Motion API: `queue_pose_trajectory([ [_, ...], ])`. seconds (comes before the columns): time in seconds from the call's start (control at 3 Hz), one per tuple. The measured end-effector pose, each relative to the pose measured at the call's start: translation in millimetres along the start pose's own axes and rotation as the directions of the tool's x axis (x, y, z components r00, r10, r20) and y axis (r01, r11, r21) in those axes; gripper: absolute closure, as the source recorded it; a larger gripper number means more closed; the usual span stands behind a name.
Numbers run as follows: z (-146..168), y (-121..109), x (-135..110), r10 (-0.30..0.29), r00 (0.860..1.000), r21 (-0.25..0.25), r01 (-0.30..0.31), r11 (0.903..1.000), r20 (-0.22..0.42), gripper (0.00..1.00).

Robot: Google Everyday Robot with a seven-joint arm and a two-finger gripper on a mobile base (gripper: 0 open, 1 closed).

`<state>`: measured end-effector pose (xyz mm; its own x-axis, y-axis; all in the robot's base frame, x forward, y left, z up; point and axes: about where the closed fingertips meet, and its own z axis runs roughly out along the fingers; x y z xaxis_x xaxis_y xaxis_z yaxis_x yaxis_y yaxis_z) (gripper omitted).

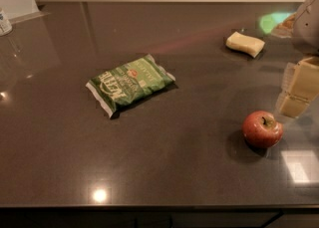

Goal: Move apple near green jalapeno chip bag

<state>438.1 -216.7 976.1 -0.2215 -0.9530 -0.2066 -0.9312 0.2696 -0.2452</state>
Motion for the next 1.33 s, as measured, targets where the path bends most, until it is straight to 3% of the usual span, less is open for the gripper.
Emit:
queue_pose_trajectory([
  [0.67,4.7,7.9,3.2,-0.024,0.999,-0.014,0.025,0.9996,0.046,0.0],
  [1.33,43.3,28.1,20.9,-0.041,0.991,-0.067,0.049,0.9966,0.125,0.0],
])
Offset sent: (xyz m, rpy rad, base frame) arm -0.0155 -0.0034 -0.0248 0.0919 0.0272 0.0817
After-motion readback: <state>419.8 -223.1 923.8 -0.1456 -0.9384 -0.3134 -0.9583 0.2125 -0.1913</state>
